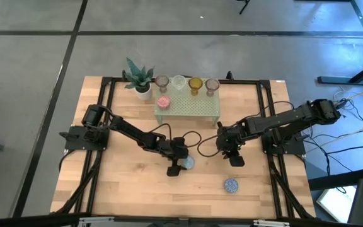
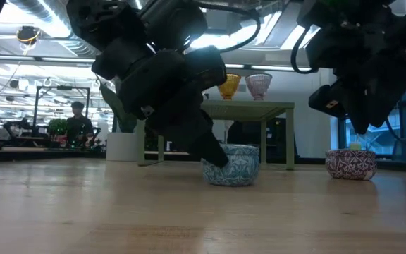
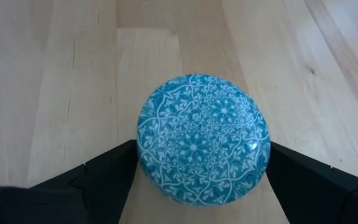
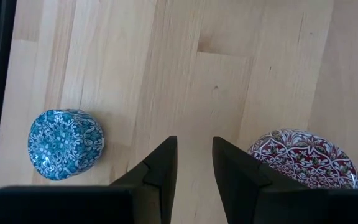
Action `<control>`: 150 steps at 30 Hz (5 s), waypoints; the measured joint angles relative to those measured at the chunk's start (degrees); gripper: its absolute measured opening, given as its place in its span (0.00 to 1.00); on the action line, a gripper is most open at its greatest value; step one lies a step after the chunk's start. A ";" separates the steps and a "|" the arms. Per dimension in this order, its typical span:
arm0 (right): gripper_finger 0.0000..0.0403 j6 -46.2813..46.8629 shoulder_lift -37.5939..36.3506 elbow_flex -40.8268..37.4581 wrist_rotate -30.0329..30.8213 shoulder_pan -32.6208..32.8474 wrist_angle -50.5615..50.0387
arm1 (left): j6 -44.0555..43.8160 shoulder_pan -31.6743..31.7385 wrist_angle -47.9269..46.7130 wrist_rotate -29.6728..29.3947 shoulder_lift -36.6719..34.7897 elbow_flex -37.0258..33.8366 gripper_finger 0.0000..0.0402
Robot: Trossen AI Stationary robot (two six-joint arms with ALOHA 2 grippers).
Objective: Pick & Place candle stick holders
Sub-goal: Put the light blue scented candle on the shelf
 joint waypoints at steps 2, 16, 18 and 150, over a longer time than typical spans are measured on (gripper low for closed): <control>0.26 -0.01 0.00 0.00 0.00 0.01 0.00 | 0.66 0.00 0.65 -0.04 0.00 0.01 0.84; 0.26 -0.02 0.00 0.00 0.00 0.02 0.00 | 2.50 0.00 3.79 -0.15 0.00 0.02 0.84; 0.26 -0.02 0.00 0.00 0.00 0.00 0.00 | 2.40 0.00 3.80 -0.17 0.10 0.00 0.84; 0.26 -1.57 0.00 0.00 -0.39 0.02 -0.59 | -9.82 23.69 -40.83 -24.90 -12.98 20.02 0.75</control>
